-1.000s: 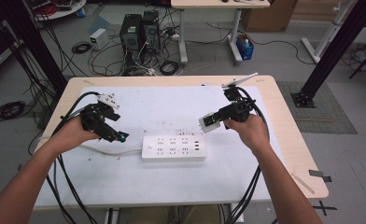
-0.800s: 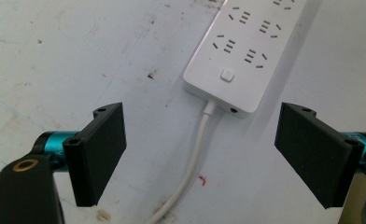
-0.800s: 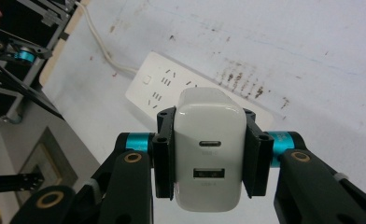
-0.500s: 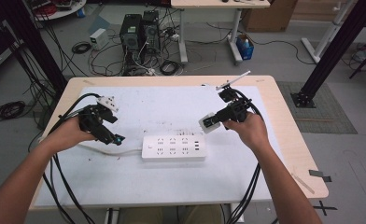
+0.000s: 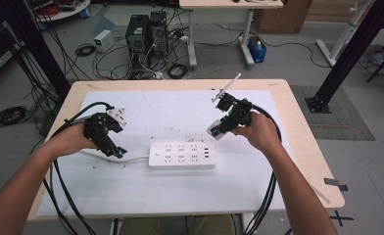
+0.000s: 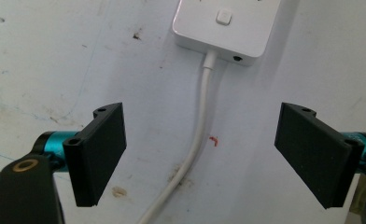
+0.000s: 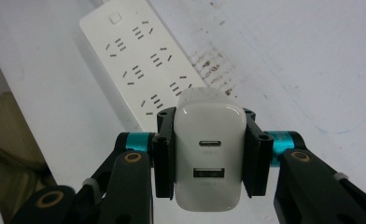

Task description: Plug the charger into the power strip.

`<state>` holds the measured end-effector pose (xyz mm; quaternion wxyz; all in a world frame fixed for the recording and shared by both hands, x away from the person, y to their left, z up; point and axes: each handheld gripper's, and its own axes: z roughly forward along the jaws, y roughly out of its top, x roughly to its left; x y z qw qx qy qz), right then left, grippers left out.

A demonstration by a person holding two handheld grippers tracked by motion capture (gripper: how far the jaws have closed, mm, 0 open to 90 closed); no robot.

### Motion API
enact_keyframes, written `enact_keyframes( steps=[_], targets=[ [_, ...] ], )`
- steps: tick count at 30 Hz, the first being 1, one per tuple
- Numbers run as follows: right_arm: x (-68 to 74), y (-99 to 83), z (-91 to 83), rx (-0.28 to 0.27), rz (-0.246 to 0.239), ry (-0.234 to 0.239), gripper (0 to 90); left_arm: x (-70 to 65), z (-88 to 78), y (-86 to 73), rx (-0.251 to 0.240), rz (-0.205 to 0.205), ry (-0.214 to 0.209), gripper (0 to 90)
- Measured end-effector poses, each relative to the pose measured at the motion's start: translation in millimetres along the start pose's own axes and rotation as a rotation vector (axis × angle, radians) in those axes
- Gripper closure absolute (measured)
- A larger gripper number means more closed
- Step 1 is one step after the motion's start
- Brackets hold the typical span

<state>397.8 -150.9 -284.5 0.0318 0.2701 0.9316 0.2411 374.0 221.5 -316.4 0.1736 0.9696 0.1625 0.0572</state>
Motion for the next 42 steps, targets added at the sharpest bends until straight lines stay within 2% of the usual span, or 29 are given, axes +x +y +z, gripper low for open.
enact_keyframes(
  steps=[1, 4, 8, 11, 12, 15, 22, 27, 34, 42],
  targets=[
    [2.3, 3.3, 5.3, 0.017, -0.045, 0.001, 62.3, 0.5, 1.1, -0.3, 0.004, 0.000, -0.004, 16.7],
    [7.5, 9.2, 11.7, 0.025, -0.105, 0.001, 62.3, 2.2, 4.0, -0.5, 0.028, 0.005, -0.016, 16.7],
    [15.8, 19.0, 21.5, 0.066, -0.189, -0.003, 62.3, 2.5, 5.7, 1.2, 0.029, 0.016, -0.016, 16.7],
    [17.7, 21.7, 24.3, 0.081, -0.205, -0.002, 62.3, 2.2, 6.0, 1.7, 0.024, 0.017, -0.014, 16.7],
    [22.9, 29.9, 36.5, 0.128, -0.264, -0.003, 62.3, 1.9, 6.0, 2.3, 0.025, 0.027, -0.014, 16.7],
    [26.1, 34.5, 47.5, 0.158, -0.300, -0.006, 62.3, 1.5, 6.1, 1.8, 0.013, 0.021, -0.013, 16.7],
    [33.5, 43.0, 68.6, 0.232, -0.378, -0.014, 62.3, 1.3, 5.6, 1.0, 0.010, 0.018, -0.011, 16.7],
    [35.2, 46.0, 75.9, 0.243, -0.408, -0.007, 62.4, 0.9, 4.5, 0.7, -0.002, 0.013, -0.003, 16.7],
    [43.4, 48.8, 90.8, 0.296, -0.486, -0.026, 62.4, 1.6, 6.4, -1.7, -0.001, 0.006, -0.009, 16.7],
    [44.3, 50.7, 99.2, 0.315, -0.508, -0.018, 62.4, 1.8, 8.7, -5.3, -0.010, -0.004, -0.011, 16.7]
  ],
)
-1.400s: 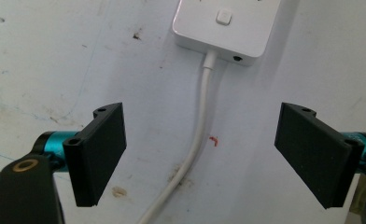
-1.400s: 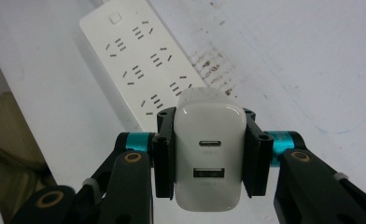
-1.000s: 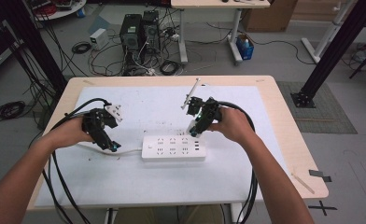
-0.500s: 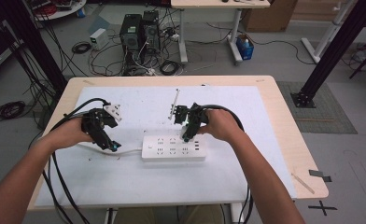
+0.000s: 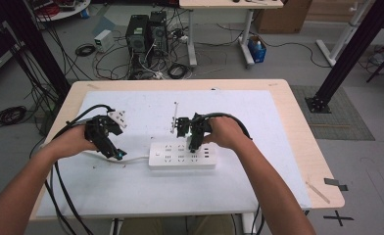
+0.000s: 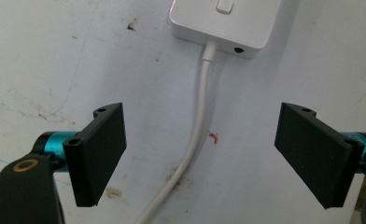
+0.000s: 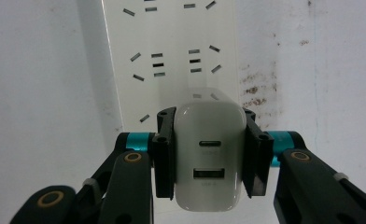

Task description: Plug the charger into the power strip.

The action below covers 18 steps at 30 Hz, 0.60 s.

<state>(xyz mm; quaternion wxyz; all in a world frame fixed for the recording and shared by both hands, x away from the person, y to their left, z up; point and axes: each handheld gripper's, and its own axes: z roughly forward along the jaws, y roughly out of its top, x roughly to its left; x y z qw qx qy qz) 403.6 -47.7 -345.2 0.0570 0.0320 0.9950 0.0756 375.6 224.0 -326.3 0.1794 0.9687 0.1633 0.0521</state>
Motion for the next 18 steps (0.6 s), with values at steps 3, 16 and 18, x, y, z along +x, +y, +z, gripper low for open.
enact_keyframes(
  steps=[3, 16, 18],
  targets=[
    [-1.2, -0.6, 2.4, 0.011, -0.006, 0.002, 62.4, 0.9, 0.3, -0.9, 0.005, -0.002, -0.002, 16.7],
    [-5.9, 5.6, 9.6, 0.042, -0.041, 0.029, 62.7, 1.6, 0.9, -4.4, -0.002, -0.016, -0.002, 16.7],
    [-4.1, 6.9, 12.9, 0.053, -0.053, 0.020, 62.9, 2.0, 1.0, -4.8, 0.002, -0.018, -0.002, 16.7]
  ],
)
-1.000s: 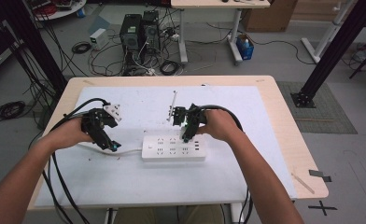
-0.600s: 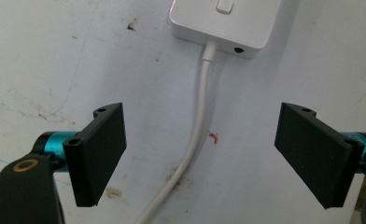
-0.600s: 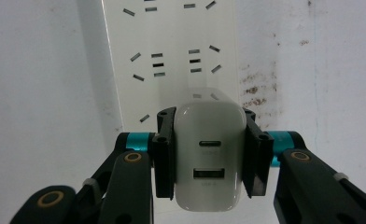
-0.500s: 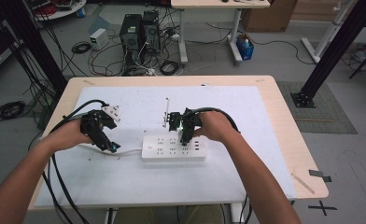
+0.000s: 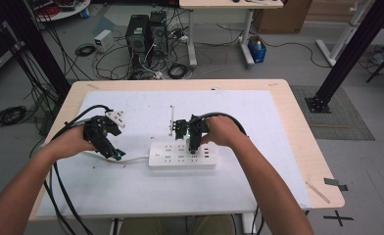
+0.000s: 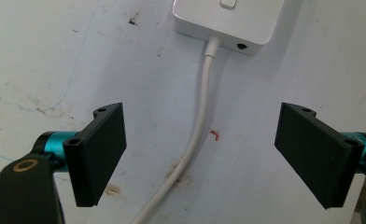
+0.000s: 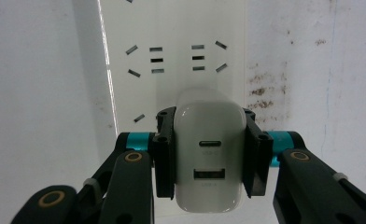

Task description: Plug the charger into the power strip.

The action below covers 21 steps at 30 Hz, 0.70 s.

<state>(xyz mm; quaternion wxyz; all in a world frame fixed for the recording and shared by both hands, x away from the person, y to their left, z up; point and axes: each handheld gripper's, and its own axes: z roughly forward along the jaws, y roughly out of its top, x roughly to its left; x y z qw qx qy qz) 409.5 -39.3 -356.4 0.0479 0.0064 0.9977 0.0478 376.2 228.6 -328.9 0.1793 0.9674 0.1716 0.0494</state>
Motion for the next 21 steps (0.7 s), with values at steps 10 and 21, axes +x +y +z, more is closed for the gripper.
enact_keyframes(
  steps=[10, 21],
  targets=[
    [-6.1, -5.4, 3.3, -0.023, 0.020, 0.037, 63.0, -0.3, 0.0, -0.8, -0.002, -0.005, 0.004, 16.7],
    [-3.3, -4.8, 3.3, -0.028, 0.014, 0.021, 63.0, -1.8, 1.0, -1.0, 0.005, -0.007, 0.001, 16.7]
  ],
)
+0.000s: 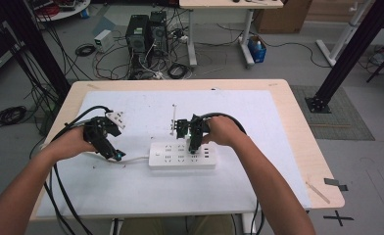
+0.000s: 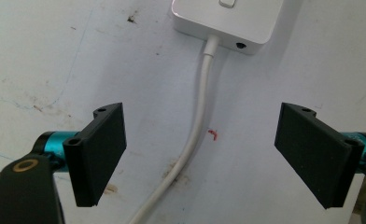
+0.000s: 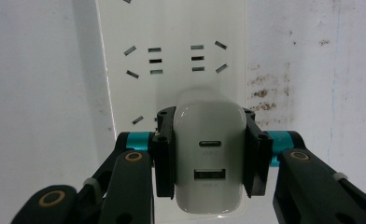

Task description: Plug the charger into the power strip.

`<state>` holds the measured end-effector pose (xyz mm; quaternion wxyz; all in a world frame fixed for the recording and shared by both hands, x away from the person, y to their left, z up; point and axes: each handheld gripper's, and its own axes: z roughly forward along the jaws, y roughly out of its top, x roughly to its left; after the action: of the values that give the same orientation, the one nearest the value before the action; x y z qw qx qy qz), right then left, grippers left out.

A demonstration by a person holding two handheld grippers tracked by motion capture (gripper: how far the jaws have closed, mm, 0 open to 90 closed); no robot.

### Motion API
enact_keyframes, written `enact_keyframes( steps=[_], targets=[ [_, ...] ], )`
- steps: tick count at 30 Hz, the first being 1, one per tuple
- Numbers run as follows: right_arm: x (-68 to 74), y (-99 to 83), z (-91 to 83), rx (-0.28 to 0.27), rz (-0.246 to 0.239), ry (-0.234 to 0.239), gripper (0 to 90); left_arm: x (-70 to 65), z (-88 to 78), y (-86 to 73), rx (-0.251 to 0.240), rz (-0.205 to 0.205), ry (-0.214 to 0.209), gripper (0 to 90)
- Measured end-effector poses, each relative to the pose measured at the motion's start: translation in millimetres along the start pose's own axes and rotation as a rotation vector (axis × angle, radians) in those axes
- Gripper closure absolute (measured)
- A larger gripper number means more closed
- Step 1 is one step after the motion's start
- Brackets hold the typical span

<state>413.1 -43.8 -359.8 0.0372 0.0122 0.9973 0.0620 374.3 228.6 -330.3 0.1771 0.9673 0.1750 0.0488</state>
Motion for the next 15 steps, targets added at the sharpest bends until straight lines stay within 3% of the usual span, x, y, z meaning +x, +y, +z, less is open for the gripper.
enact_keyframes(
  steps=[15],
  targets=[
    [4.4, 1.8, 2.3, 0.008, -0.021, -0.029, 63.1, -0.8, 4.7, 0.1, -0.003, -0.006, -0.007, 16.7]
  ],
)
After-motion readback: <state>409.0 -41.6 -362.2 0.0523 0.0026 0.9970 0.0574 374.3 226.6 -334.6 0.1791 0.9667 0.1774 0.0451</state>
